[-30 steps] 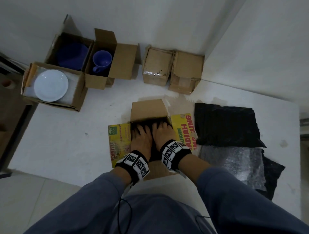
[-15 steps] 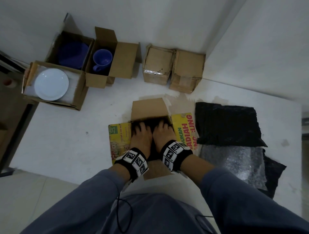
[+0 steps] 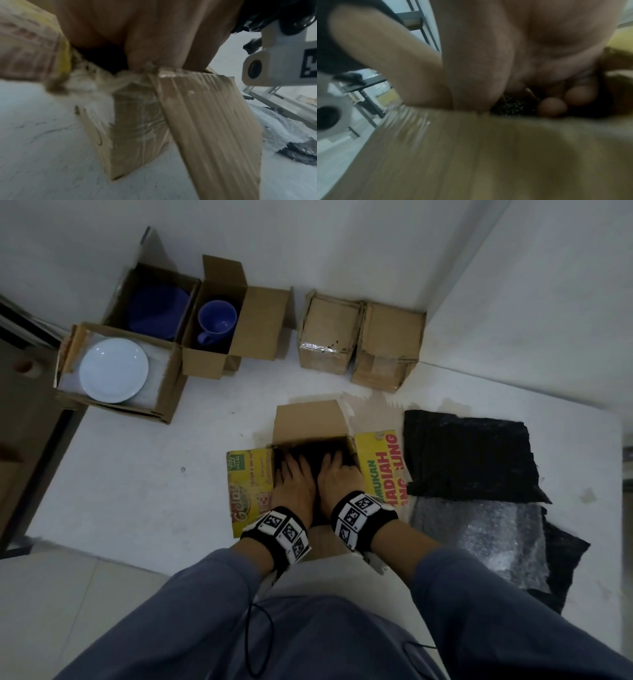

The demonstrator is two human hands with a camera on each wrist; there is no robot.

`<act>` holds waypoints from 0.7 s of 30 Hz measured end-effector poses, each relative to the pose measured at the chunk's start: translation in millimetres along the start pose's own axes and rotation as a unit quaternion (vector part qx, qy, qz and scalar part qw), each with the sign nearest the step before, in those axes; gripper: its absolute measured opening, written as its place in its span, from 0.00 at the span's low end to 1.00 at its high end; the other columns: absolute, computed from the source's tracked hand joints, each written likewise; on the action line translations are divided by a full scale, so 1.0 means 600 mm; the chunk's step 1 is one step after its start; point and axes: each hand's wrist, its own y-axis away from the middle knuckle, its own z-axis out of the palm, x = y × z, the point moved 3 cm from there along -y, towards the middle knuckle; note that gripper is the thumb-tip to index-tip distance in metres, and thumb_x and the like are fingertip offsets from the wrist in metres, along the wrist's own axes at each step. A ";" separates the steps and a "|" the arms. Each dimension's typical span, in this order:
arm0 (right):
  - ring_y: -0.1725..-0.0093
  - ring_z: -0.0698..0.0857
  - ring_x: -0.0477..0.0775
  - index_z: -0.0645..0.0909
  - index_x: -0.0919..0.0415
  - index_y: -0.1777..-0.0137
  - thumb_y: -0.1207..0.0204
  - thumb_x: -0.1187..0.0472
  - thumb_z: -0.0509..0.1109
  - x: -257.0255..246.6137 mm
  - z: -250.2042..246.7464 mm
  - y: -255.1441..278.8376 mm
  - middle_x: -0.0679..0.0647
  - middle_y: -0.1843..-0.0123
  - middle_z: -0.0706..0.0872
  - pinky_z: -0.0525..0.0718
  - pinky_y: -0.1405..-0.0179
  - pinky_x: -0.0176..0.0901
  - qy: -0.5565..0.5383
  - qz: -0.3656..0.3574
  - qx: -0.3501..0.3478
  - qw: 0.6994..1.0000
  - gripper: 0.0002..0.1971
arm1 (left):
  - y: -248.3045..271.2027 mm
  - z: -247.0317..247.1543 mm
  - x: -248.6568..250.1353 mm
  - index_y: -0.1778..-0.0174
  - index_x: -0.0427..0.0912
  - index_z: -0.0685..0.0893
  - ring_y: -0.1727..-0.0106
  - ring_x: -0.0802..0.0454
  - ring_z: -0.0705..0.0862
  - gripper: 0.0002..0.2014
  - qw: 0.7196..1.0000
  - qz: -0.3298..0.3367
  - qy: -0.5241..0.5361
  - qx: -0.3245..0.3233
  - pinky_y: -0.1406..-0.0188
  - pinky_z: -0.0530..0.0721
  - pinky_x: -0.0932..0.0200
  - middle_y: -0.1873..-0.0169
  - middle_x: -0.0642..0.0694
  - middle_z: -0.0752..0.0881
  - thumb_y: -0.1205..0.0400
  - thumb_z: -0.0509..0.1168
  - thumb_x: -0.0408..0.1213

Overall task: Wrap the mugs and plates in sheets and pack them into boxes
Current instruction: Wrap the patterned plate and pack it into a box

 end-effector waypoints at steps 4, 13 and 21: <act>0.32 0.80 0.66 0.41 0.72 0.16 0.17 0.56 0.63 0.005 -0.006 -0.018 0.75 0.17 0.49 0.80 0.51 0.50 -0.064 0.018 -0.060 0.996 0.41 | -0.003 -0.005 0.002 0.17 0.30 0.44 0.18 0.32 0.60 0.35 1.000 0.009 0.016 -0.025 0.21 0.64 0.46 0.19 0.25 0.51 0.13 0.55 0.40; 0.30 0.78 0.66 0.37 0.71 0.16 0.16 0.57 0.62 0.008 0.005 -0.029 0.75 0.16 0.43 0.81 0.46 0.51 -0.057 0.010 -0.080 0.995 0.42 | 0.005 -0.001 0.010 0.17 0.26 0.44 0.18 0.31 0.58 0.33 1.000 0.008 0.003 -0.028 0.20 0.62 0.45 0.20 0.26 0.56 0.11 0.51 0.40; 0.28 0.76 0.70 0.37 0.68 0.15 0.15 0.66 0.57 0.014 0.001 -0.027 0.73 0.15 0.43 0.79 0.37 0.56 -0.100 0.029 -0.092 0.990 0.37 | -0.004 -0.006 0.000 0.18 0.23 0.40 0.17 0.31 0.57 0.41 0.996 -0.009 0.007 -0.086 0.19 0.63 0.47 0.19 0.20 0.46 0.13 0.57 0.45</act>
